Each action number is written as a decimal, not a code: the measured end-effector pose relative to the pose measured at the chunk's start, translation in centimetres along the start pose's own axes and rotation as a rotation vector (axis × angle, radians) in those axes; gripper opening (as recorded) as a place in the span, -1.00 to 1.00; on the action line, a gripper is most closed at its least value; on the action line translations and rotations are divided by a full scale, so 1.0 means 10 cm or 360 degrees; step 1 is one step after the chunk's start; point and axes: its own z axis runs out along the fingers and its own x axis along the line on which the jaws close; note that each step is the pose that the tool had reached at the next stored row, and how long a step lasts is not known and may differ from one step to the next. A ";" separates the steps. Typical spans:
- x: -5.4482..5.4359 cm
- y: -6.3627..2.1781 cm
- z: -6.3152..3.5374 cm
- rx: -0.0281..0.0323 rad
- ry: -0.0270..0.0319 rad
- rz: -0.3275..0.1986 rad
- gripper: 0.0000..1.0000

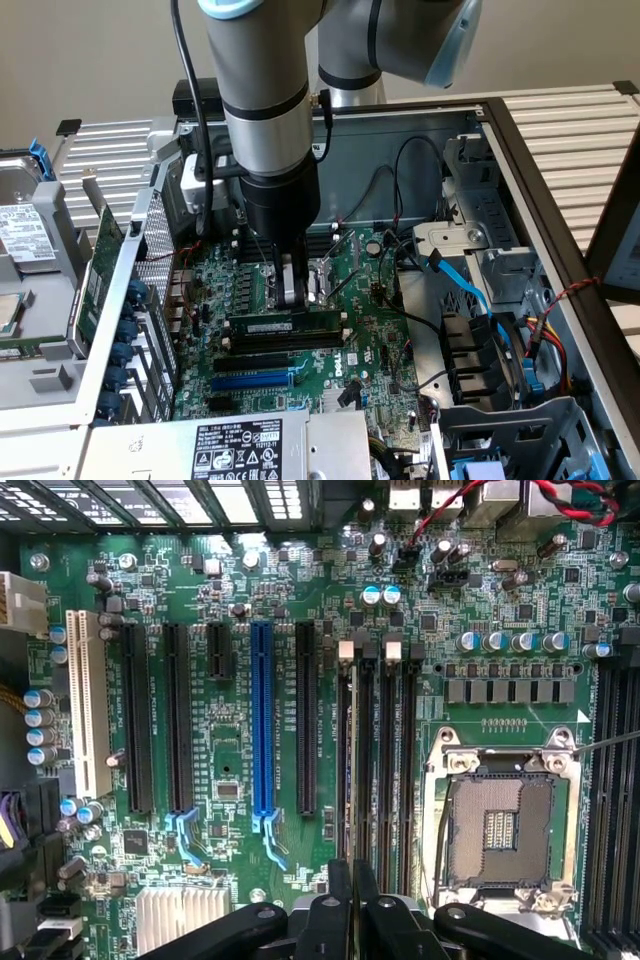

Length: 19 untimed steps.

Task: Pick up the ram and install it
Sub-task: 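Insert the ram into the slot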

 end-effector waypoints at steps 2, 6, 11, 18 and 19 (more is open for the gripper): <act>0.00 0.001 0.002 0.00000 -0.00001 0.0000 -0.74; 0.00 0.003 0.004 0.00007 -0.00003 -0.0004 -0.74; 0.00 0.003 0.006 0.00050 -0.00015 -0.0013 -0.74; 0.00 0.009 0.010 0.00073 -0.00028 -0.0024 -0.74; 0.00 0.011 0.010 0.00071 -0.00025 -0.0024 -0.74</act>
